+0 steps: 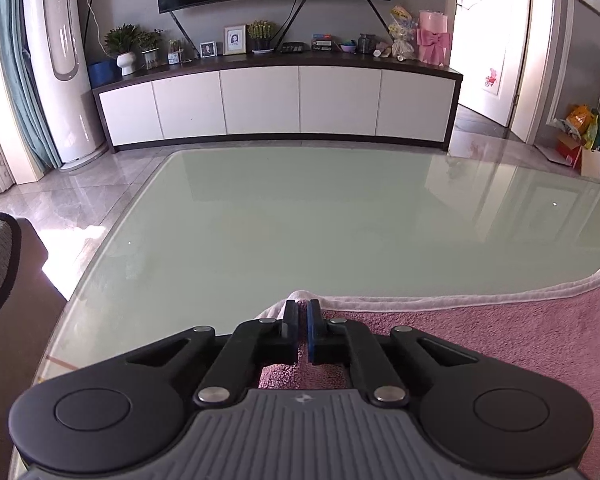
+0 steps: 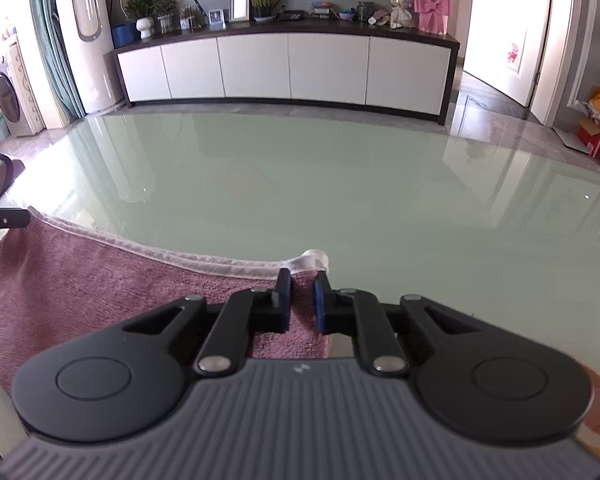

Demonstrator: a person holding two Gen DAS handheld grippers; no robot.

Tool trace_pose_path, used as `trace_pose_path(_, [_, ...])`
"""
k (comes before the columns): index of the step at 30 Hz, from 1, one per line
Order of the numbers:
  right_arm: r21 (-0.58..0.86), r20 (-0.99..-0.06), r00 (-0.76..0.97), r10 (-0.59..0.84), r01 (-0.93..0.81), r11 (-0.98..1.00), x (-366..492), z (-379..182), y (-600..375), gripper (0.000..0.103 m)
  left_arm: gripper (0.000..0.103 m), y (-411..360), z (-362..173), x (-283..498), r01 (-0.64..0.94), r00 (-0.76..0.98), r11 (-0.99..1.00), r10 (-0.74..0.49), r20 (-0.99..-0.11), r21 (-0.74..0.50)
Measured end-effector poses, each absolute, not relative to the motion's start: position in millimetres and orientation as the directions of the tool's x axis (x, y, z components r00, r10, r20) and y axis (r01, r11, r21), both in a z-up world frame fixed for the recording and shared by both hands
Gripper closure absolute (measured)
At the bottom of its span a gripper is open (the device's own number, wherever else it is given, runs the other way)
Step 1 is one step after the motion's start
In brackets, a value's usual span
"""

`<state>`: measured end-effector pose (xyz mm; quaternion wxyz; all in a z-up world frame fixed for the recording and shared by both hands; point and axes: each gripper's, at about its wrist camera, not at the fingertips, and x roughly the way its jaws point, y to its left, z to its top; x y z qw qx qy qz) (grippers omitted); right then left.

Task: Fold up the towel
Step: 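Lift the gripped towel edge with both grippers and flip the top layer over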

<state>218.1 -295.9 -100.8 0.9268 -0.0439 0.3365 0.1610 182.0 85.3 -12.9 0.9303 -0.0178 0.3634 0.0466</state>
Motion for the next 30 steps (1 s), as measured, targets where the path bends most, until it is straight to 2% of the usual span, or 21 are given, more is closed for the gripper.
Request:
trace_pose_path(7, [0.041, -0.586, 0.746, 0.316, -0.363, 0.931, 179, -65, -301, 0.093, 0.099, 87, 25, 148, -0.093, 0.785, 0.994, 0.04, -0.618, -0.053])
trace_pose_path(12, [0.053, -0.538, 0.764, 0.356, -0.391, 0.919, 122, -40, -310, 0.093, 0.099, 81, 55, 78, -0.072, 0.82, 0.994, 0.012, -0.572, -0.082])
trace_pose_path(18, [0.024, -0.509, 0.76, 0.405, -0.458, 0.889, 34, -38, -313, 0.093, 0.099, 67, 58, -28, -0.07, 0.836, 0.995, 0.02, -0.549, -0.071])
trace_pose_path(21, [-0.001, -0.524, 0.748, 0.407, -0.479, 0.878, -1, -52, -312, 0.093, 0.099, 63, 45, -71, -0.055, 0.819, 0.997, 0.015, -0.573, -0.054])
trace_pose_path(25, [0.027, -0.597, 0.701, 0.39, -0.469, 0.883, -25, -80, -317, 0.092, 0.099, 67, 14, -114, -0.06, 0.77, 0.997, 0.012, -0.638, -0.054])
trace_pose_path(27, [0.004, -0.629, 0.685, 0.369, -0.471, 0.882, -30, -89, -314, 0.079, 0.098, 70, -1, -122, -0.068, 0.742, 0.997, 0.022, -0.67, -0.043])
trace_pose_path(28, [-0.017, -0.63, 0.692, 0.352, -0.465, 0.885, -32, -89, -312, 0.063, 0.098, 72, -6, -125, -0.068, 0.728, 0.997, 0.025, -0.685, -0.036])
trace_pose_path(30, [-0.009, -0.607, 0.707, 0.363, -0.463, 0.886, -34, -80, -312, 0.062, 0.097, 76, -12, -131, -0.069, 0.716, 0.997, 0.031, -0.697, -0.026])
